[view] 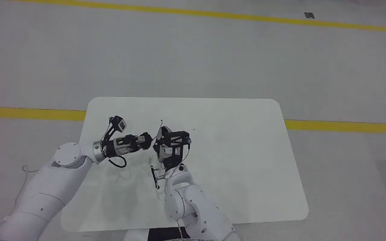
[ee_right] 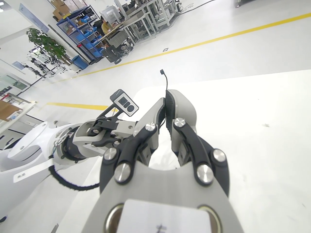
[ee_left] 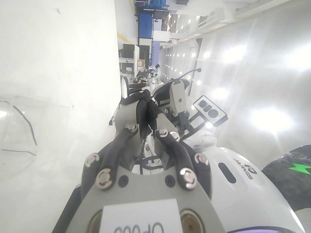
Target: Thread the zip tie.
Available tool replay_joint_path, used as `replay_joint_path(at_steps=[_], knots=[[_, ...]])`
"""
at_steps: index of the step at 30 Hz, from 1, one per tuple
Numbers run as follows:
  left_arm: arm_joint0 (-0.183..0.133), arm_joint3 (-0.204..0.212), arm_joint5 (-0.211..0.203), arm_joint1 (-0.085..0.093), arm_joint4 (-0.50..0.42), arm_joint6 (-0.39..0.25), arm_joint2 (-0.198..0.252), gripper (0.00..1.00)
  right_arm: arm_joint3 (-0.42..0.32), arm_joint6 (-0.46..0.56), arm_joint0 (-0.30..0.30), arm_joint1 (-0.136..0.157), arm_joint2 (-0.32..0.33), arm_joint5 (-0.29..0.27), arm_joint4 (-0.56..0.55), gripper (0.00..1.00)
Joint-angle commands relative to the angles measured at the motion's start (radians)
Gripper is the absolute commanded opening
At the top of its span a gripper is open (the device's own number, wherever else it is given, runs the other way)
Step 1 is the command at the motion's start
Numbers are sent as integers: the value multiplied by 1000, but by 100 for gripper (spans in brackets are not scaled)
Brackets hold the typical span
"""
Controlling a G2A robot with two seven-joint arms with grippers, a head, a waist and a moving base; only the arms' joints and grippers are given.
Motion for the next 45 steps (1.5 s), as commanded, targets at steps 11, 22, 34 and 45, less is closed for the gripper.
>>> replay_joint_path(at_steps=[11,22,34,45], knots=[[0,0,0,0,0,0,0,0,-5,-6,4,4,-10,0,22,0],[0,0,0,0,0,0,0,0,-8,-10,14,14,-33,-1,46,0],[0,0,0,0,0,0,0,0,-10,-27,17,19,-42,0,61,0],[0,0,0,0,0,0,0,0,-11,-35,18,21,-45,0,68,0]])
